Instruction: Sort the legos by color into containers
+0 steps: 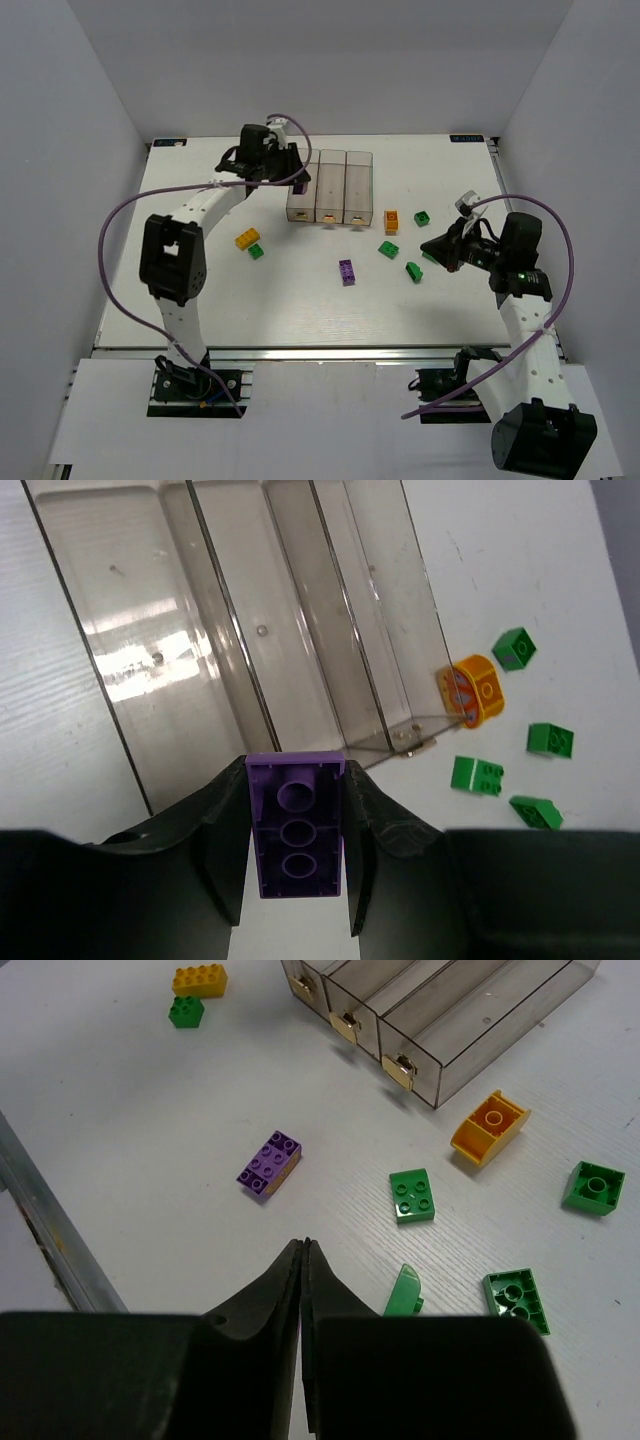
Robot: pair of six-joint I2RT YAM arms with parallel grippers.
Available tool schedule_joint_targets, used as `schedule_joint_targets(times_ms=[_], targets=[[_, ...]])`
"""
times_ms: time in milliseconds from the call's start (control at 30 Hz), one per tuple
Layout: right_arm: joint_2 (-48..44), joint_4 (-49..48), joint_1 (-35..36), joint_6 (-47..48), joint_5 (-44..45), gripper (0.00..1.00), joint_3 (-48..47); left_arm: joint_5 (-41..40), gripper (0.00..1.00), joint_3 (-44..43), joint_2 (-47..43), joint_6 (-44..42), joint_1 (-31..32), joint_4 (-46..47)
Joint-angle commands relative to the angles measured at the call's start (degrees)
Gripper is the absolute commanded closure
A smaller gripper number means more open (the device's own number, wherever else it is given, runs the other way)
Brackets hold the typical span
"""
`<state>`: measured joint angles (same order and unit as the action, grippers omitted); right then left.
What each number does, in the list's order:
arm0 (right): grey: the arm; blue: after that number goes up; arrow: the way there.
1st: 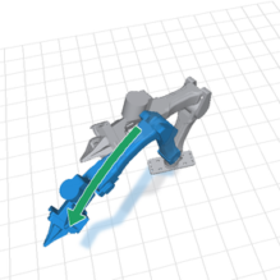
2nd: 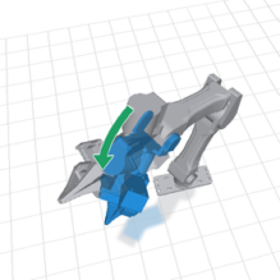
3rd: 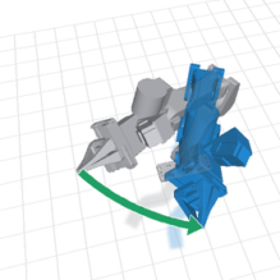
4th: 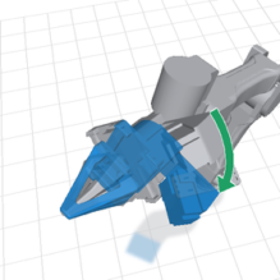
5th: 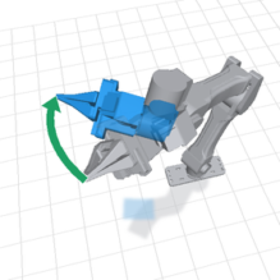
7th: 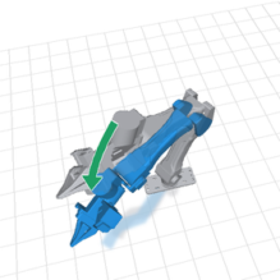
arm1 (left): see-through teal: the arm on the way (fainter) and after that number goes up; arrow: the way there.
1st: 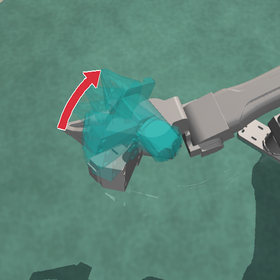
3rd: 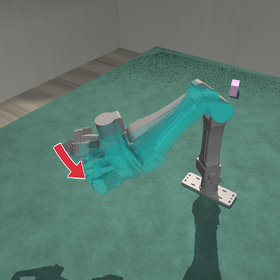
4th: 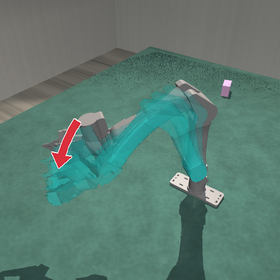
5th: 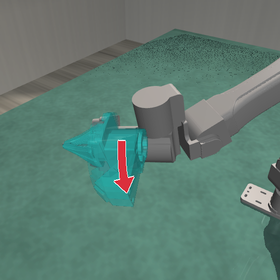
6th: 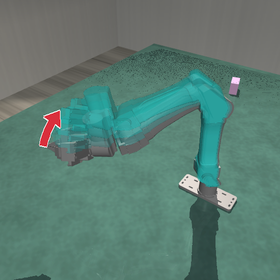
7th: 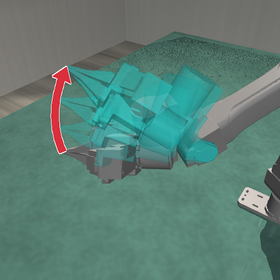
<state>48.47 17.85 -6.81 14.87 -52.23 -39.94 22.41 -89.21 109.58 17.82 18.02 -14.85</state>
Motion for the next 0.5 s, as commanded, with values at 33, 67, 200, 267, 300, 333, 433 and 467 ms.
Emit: schedule_joint_targets(times_ms=[33,67,200,267,300,333,433,467], targets=[[0.6,-1.7,0.7,0.9,0.8,0.92,0.4,-10.8,0.79,-9.8,3.4,-0.3,1.7,-6.2],[0.7,-1.6,0.8,0.9,0.8,0.91,0.3,-11.9,0.74,-10.8,4.3,-0.2,1.7,-6.9],[0.9,-1.7,1.1,1.0,0.9,0.81,0.3,-15.6,0.52,-16.6,8.0,-0.2,2.3,-10.4],[1.0,-1.7,1.4,1.2,0.8,0.76,0.3,-16.8,0.46,-19.2,10.6,-0.2,2.8,-12.6],[1.2,-1.3,1.4,1.4,0.6,0.71,0.2,-17.0,0.42,-20.1,11.3,-0.4,2.8,-13.8],[1.2,-1.2,1.4,1.7,0.2,0.67,0.2,-16.9,0.4,-21.2,11.6,-0.5,2.8,-14.2],[1.5,-0.7,2.0,2.7,-0.8,0.6,0.2,-16.6,0.38,-21.4,12.1,-0.5,2.8,-14.6],[1.6,-0.5,2.1,2.9,-0.9,0.58,0.2,-16.6,0.38,-21.4,11.9,-0.5,2.8,-14.6]])
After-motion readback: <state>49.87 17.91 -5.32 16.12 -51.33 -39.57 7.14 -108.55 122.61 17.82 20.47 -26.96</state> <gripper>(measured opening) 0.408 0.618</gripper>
